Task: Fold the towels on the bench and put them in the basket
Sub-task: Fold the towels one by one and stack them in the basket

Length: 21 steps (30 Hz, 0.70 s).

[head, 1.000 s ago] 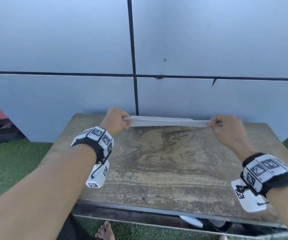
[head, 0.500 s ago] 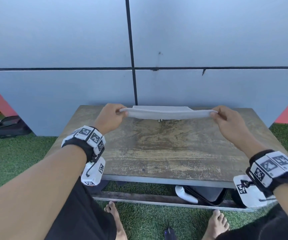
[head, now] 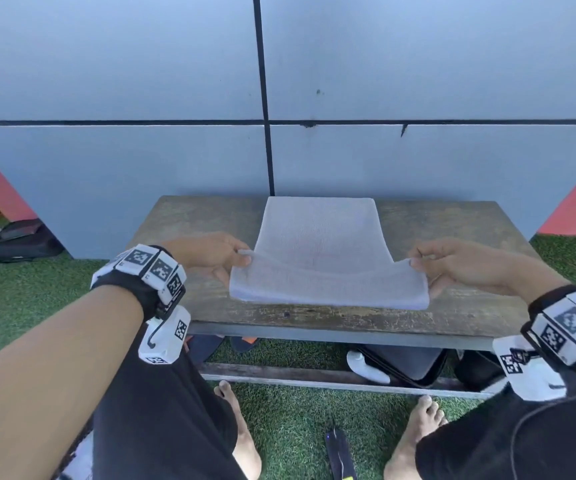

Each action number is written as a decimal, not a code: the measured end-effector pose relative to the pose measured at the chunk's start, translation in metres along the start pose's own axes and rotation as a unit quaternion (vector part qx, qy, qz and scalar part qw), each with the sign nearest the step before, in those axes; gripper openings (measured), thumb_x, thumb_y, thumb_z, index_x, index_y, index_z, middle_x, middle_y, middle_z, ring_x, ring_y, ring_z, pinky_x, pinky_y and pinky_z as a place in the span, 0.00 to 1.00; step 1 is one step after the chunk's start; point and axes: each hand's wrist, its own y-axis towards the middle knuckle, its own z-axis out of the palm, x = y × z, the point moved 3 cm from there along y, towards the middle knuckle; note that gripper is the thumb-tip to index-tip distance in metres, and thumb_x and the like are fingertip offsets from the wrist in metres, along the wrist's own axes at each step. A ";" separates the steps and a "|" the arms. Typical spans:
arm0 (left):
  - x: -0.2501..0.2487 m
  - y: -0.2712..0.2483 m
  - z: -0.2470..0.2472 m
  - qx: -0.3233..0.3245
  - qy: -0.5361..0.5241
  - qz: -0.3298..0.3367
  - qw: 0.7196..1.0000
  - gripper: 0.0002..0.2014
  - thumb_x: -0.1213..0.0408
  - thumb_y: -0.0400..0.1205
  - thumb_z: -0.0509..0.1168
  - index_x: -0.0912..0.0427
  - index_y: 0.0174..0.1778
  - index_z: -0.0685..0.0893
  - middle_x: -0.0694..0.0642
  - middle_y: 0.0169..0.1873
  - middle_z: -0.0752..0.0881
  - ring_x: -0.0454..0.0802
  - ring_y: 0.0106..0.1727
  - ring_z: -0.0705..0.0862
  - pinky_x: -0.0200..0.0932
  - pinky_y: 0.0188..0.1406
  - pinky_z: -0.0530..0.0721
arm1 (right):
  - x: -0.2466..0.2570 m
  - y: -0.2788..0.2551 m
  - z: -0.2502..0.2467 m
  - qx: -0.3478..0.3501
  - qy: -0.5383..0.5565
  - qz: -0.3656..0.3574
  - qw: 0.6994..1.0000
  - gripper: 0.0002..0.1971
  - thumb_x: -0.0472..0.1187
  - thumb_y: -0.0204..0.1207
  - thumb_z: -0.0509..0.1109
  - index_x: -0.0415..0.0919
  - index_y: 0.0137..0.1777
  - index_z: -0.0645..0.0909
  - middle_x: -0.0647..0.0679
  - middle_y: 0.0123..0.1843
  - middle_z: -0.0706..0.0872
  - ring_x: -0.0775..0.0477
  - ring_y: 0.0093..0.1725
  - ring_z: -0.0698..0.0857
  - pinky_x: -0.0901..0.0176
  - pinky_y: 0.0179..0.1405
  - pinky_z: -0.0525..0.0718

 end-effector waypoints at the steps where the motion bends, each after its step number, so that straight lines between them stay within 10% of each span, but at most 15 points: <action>1: 0.002 -0.004 0.006 0.047 -0.032 -0.021 0.998 0.13 0.66 0.90 0.59 0.63 0.66 0.85 0.63 0.59 0.90 0.58 0.57 0.91 0.54 0.60 0.89 | -0.003 0.001 0.004 0.038 0.010 0.011 0.999 0.11 0.42 0.88 0.63 0.34 0.56 0.83 0.42 0.55 0.93 0.35 0.53 0.92 0.49 0.63 0.81; 7: 0.018 0.002 0.009 0.100 -0.077 -0.081 0.989 0.12 0.66 0.89 0.60 0.61 0.64 0.86 0.70 0.59 0.89 0.61 0.51 0.92 0.57 0.59 0.89 | -0.015 0.021 0.012 0.098 0.054 0.045 0.993 0.12 0.41 0.86 0.65 0.31 0.56 0.84 0.34 0.55 0.91 0.25 0.56 0.89 0.44 0.59 0.87; 14: 0.035 0.030 0.003 0.176 -0.094 -0.107 0.974 0.16 0.65 0.89 0.60 0.63 0.71 0.83 0.71 0.66 0.85 0.68 0.66 0.84 0.61 0.68 0.83 | -0.007 0.056 0.008 0.114 0.088 0.057 0.988 0.17 0.40 0.87 0.64 0.21 0.60 0.78 0.32 0.46 0.89 0.35 0.46 0.87 0.59 0.37 0.89; 21: 0.009 0.107 -0.053 -0.161 -0.058 0.009 0.985 0.10 0.66 0.89 0.61 0.65 0.57 0.86 0.63 0.42 0.92 0.53 0.35 0.93 0.48 0.41 0.93 | -0.012 0.142 -0.034 -0.165 0.100 0.025 0.981 0.12 0.38 0.88 0.64 0.27 0.50 0.80 0.29 0.43 0.88 0.46 0.31 0.90 0.61 0.29 0.88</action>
